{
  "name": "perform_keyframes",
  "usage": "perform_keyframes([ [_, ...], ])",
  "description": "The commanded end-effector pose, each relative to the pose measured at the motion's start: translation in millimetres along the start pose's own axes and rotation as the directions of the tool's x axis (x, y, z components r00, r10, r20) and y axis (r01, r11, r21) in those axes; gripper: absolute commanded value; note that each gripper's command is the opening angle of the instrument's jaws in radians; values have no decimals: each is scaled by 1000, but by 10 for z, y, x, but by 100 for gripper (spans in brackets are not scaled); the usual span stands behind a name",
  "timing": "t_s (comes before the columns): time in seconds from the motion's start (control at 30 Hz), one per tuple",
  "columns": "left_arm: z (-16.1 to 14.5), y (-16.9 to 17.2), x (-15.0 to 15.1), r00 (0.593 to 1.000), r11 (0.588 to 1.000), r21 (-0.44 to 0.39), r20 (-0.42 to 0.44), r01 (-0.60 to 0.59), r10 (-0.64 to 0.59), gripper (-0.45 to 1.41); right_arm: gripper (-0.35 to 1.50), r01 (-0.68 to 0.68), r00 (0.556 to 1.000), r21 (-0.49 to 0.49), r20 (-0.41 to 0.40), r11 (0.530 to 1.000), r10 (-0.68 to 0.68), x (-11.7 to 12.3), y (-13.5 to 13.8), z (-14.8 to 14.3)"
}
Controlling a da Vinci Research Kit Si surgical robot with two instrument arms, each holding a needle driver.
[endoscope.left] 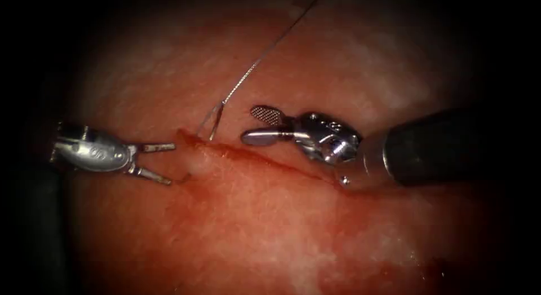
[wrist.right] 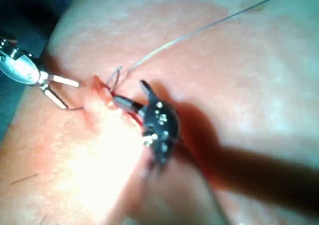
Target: Wound Closure
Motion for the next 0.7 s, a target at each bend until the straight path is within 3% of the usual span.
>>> perform_keyframes([
  [0.03,9,14,-5,1000,1000,-16,-13,0,0,29,110,2,1000,2,2,1000,-2,-13,-5,7],
  [0.47,42,20,0,995,995,-99,-94,18,-27,10,108,21,1000,-3,0,1000,-21,-19,-3,12],
  [0.57,45,15,1,992,993,-108,-109,46,-57,-16,108,23,1000,-6,-1,1000,-23,-22,-4,15],
  [0.63,46,11,-1,990,990,-113,-105,83,-95,-45,108,24,1000,-7,-2,1000,-24,-23,-5,17],
  [0.7,46,7,-3,987,987,-109,-99,116,-127,-45,108,24,1000,-8,-2,1000,-24,-23,-5,18],
])
